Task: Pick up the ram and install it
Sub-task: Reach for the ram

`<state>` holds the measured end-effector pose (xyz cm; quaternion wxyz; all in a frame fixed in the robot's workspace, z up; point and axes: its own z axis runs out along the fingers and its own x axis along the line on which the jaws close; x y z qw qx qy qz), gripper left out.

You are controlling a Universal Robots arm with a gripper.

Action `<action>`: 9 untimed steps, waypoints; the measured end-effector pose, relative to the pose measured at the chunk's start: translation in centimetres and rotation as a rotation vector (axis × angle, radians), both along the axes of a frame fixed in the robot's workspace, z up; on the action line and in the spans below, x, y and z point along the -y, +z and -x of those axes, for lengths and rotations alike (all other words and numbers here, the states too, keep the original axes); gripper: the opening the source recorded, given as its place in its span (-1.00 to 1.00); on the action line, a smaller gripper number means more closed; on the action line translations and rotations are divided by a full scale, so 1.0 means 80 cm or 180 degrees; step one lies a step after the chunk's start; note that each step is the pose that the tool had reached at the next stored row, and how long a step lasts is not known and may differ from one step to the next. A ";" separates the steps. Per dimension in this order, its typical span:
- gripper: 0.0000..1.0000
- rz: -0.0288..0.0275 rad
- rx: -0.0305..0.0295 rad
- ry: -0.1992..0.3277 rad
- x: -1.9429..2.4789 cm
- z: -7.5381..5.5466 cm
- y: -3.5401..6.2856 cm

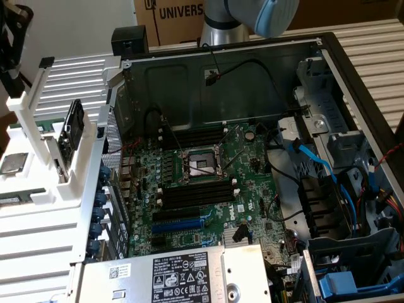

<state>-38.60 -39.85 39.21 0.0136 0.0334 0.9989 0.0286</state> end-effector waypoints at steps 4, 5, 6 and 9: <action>-0.80 0.0000 0.0000 0.0007 -0.0001 0.022 -0.003; -0.80 0.0000 0.0000 0.0010 -0.0002 0.028 -0.004; -0.80 0.0000 0.0000 0.0014 -0.0003 0.033 -0.006; -0.80 0.0000 0.0000 0.0023 -0.0009 0.046 -0.013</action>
